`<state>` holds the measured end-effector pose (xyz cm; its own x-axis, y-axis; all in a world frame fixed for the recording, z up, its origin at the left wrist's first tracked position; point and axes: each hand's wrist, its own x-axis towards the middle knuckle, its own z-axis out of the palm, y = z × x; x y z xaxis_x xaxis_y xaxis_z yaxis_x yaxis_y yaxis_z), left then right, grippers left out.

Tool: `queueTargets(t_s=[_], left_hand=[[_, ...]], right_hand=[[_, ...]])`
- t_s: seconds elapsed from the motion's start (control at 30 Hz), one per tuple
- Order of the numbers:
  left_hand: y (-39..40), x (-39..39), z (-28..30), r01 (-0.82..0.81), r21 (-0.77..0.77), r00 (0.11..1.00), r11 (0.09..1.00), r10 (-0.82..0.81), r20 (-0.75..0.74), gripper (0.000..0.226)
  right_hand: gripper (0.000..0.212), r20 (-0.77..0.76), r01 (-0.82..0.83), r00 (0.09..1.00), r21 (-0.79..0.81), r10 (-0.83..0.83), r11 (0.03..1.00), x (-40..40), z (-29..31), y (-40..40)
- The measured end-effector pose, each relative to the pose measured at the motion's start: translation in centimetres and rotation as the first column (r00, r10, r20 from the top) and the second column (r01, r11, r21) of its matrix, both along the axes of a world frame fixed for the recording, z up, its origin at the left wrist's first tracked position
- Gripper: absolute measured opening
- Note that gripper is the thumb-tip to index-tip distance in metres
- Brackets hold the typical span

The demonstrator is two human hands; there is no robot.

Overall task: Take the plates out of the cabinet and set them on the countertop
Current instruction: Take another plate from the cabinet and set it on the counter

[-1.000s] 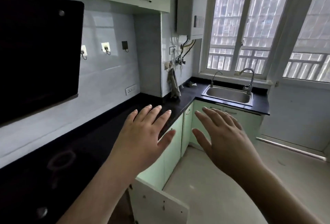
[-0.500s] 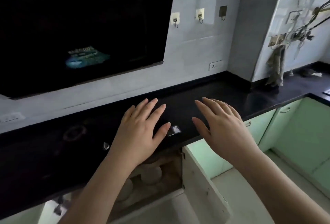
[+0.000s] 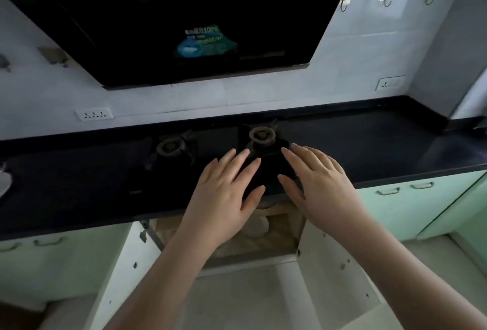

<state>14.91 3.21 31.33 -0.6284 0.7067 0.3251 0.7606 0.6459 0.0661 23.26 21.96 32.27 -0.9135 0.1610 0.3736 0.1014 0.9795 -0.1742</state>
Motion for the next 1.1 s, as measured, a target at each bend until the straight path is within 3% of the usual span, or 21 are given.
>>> queueTargets(t_s=[0.4, 0.63, 0.93, 1.1], left_hand=[[0.5, -2.2, -8.7, -0.004, -0.049, 0.987, 0.999, 0.012, 0.159, 0.059], [3.6, -5.6, -15.6, 0.039, -0.108, 0.976, 0.993, -0.015, 0.219, 0.055], [4.9, -8.5, -25.0, -0.052, -0.096, 0.948, 0.994, 0.079, 0.307, 0.054], [5.1, -9.2, -31.0, -0.059, -0.126, 0.939, 0.990, 0.098, 0.329, 0.053]], right_hand=[[0.057, 0.078, -0.032, 0.996, -0.055, 0.036, 0.998, -2.1, -7.3, -0.2], [0.054, 0.152, -0.061, 0.985, -0.140, 0.082, 0.988, -5.4, -13.9, 2.0], [0.055, 0.241, -0.090, 0.962, -0.161, 0.127, 0.983, -8.0, -24.2, 4.4], [0.053, 0.209, -0.094, 0.969, -0.186, 0.132, 0.978, -10.2, -30.0, 5.0]])
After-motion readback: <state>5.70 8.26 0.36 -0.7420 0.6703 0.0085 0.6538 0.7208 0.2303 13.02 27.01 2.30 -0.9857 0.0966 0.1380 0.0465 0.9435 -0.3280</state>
